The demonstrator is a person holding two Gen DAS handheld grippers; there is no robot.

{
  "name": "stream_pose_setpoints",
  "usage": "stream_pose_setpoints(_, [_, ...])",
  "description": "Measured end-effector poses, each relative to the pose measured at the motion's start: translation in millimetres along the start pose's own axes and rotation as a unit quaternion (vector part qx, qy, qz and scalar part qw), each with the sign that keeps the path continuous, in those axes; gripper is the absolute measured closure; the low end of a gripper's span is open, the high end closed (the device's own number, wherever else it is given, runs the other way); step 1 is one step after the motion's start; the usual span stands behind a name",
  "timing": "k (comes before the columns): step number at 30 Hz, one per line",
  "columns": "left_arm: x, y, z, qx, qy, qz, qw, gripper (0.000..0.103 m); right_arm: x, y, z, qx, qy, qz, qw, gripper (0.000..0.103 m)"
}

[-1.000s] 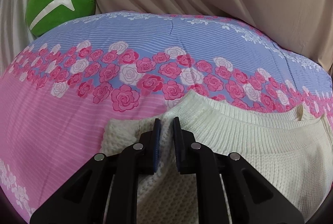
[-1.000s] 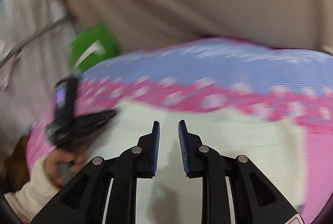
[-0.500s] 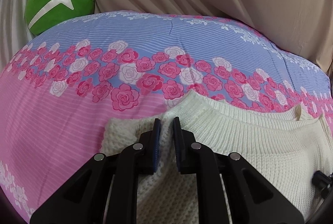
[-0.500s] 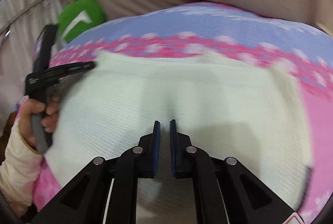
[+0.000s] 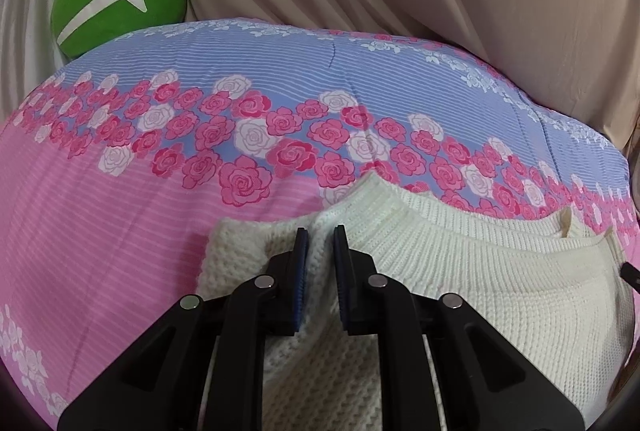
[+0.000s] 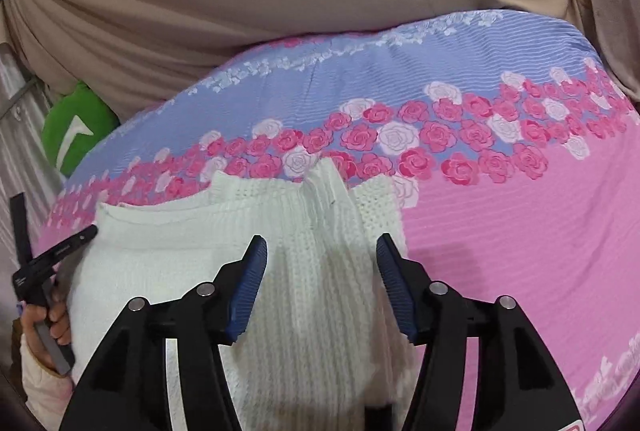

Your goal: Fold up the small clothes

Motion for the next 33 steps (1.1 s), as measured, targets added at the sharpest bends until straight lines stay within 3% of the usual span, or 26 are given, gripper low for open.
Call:
stream_pose_setpoints(1, [0, 1, 3, 0.009, -0.005, -0.001, 0.9999, 0.093, 1, 3, 0, 0.003, -0.004, 0.004, 1.0, 0.093])
stream_pose_setpoints(5, [-1, 7, 11, 0.04, -0.025, -0.002, 0.9989, 0.096, 18, 9, 52, 0.018, -0.107, 0.01, 0.994, 0.095])
stream_pose_setpoints(7, [-1, 9, 6, 0.045, -0.016, 0.0, 0.9988, 0.096, 20, -11, 39, 0.009, -0.083, -0.017, 0.996, 0.096])
stream_pose_setpoints(9, [0, 11, 1, 0.047, -0.006, 0.004, 0.9989, 0.096, 5, -36, -1, -0.013, -0.022, -0.037, 0.999, 0.096])
stream_pose_setpoints(11, [-1, 12, 0, 0.045, -0.002, 0.003, 0.999, 0.094, 3, -43, -4, 0.022, -0.015, -0.069, 0.997, 0.096])
stream_pose_setpoints(13, [-1, 13, 2, 0.037, -0.006, 0.011, 0.9992, 0.093, 6, -43, 10, 0.018, -0.034, -0.076, 0.996, 0.094])
stream_pose_setpoints(16, [-3, 22, 24, 0.011, -0.024, 0.036, 0.999, 0.087, 4, -39, 50, 0.009, -0.093, -0.077, 0.993, 0.083])
stream_pose_setpoints(17, [-7, 25, 36, 0.005, -0.028, 0.04, 0.9988, 0.083, 0, -31, 66, 0.021, -0.109, -0.07, 0.991, 0.083])
stream_pose_setpoints(18, [-13, 28, 52, 0.005, -0.033, 0.041, 0.9986, 0.07, -4, -23, 78, 0.031, -0.115, -0.061, 0.991, 0.083])
stream_pose_setpoints(21, [-38, 31, 99, -0.024, -0.055, 0.045, 0.9971, 0.051, -26, 22, 101, 0.072, -0.104, -0.011, 0.992, 0.083])
stream_pose_setpoints(25, [-76, 39, 123, -0.062, -0.028, 0.074, 0.995, 0.045, -62, 97, 97, 0.145, -0.061, 0.058, 0.986, 0.083])
stream_pose_setpoints(27, [-90, 52, 122, -0.05, -0.011, 0.101, 0.9935, 0.043, -79, 134, 84, 0.174, -0.034, 0.088, 0.98, 0.083])
stream_pose_setpoints(30, [-107, 63, 116, -0.051, 0.006, 0.13, 0.9902, 0.039, -102, 171, 55, 0.173, 0.001, 0.133, 0.976, 0.083])
stream_pose_setpoints(33, [-121, 65, 104, -0.059, 0.027, 0.139, 0.9882, 0.038, -122, 181, 26, 0.16, 0.038, 0.146, 0.976, 0.083])
Point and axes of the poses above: each gripper's, at about its wrist camera, not at the fingertips, and z roughly against the way its jaws point, y to its left, x to its top, the point moved 9 cm from there along -z, roughly the way its jaws point, and after that the axes turned 2 degrees about -z, right-handed, at the moved point
